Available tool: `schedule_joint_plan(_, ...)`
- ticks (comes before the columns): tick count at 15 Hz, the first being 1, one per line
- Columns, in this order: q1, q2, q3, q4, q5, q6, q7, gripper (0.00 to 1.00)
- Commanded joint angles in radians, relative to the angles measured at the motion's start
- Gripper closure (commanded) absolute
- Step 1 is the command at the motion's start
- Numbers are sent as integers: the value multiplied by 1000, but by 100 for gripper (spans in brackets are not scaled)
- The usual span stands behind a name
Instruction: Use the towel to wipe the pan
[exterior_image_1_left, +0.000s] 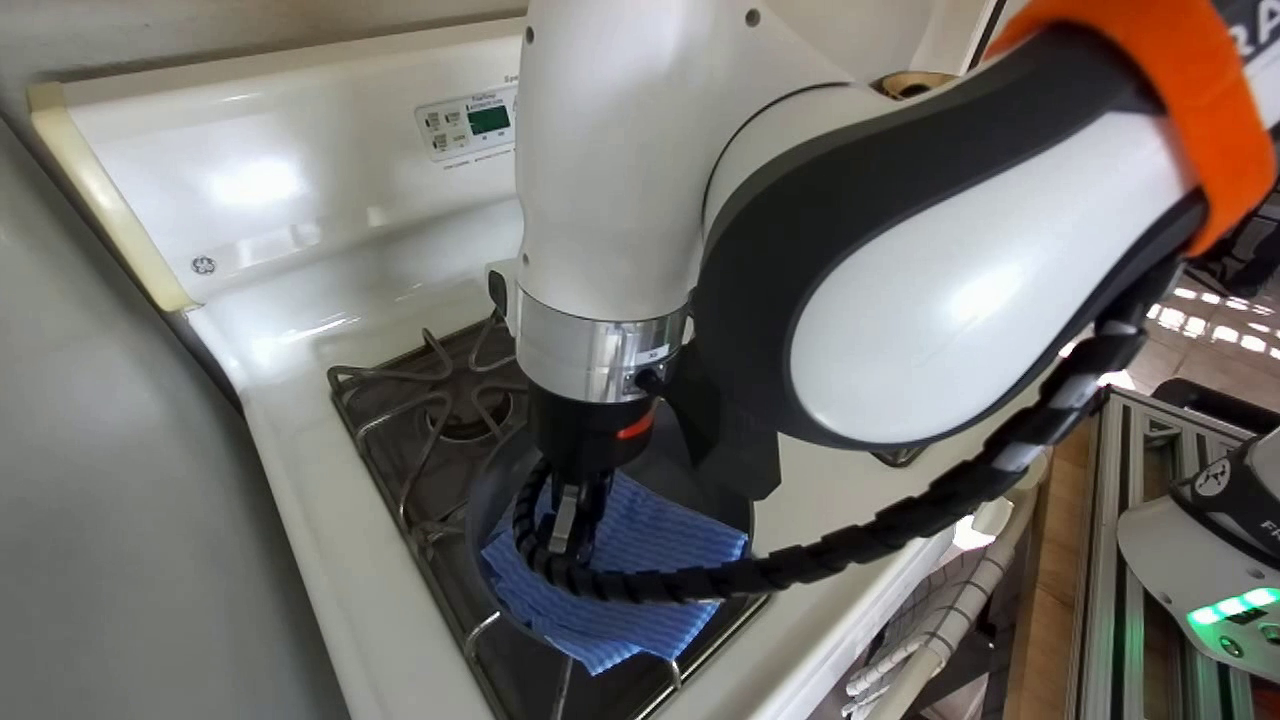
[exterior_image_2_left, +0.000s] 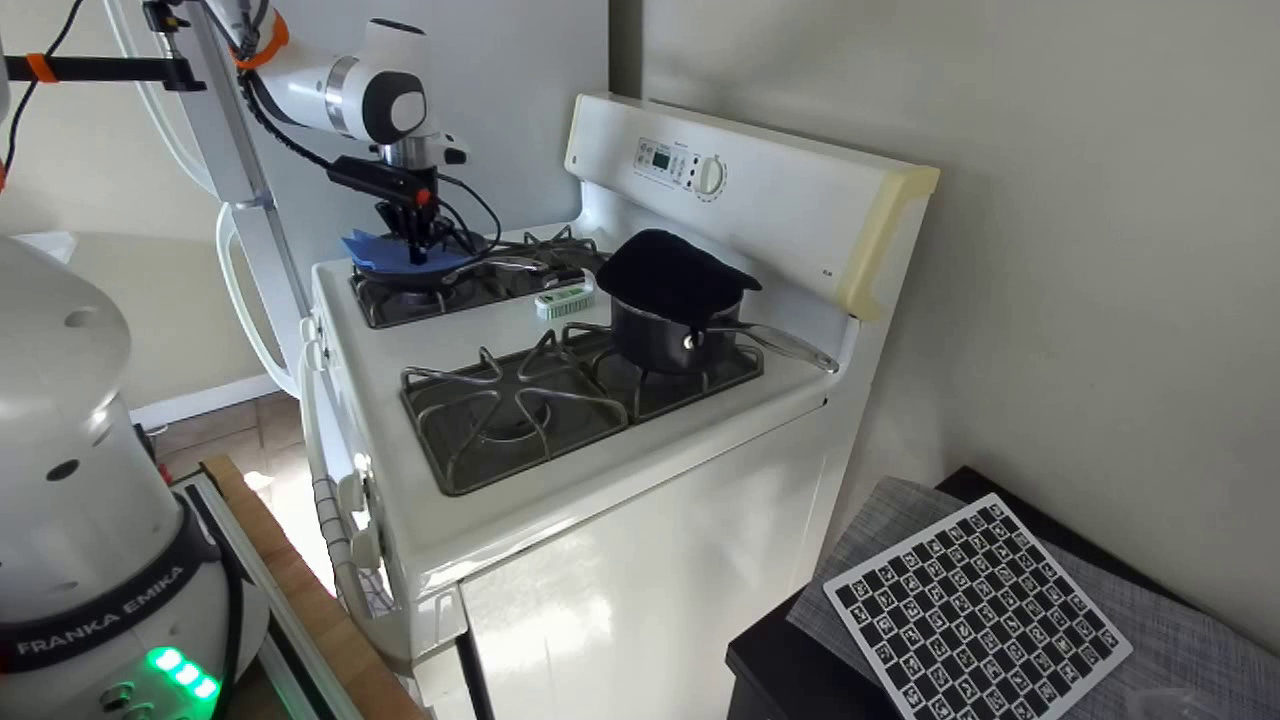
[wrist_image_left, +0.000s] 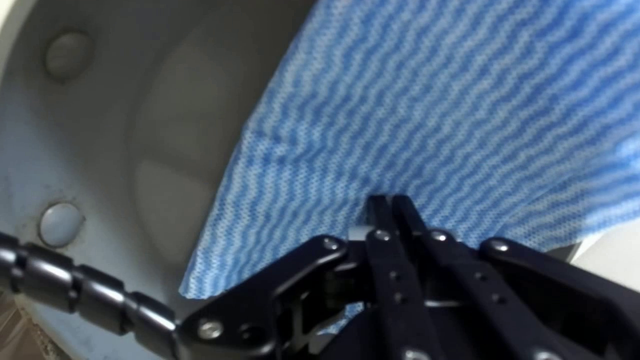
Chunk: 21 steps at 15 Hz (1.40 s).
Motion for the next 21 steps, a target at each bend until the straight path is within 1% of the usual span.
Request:
schedule_joint_plan(1,4,35,7,4,26,41,4,100)
schedule_joint_plan(4,-3,40,21,11,69,72,-8,100)
schedule_joint_plan(8,-4,52,32,13,97,129,-10,100)
schedule_joint_plan(13,0,53,19,14,83,200,29,100)
schedule_joint_plan(17,-1,31,17,4,80,222,50,100)
schedule_joint_plan(19,12,21,-7,-4,38,207,74,100)
schedule_joint_plan(21,6,21,1,-6,49,180,66,100)
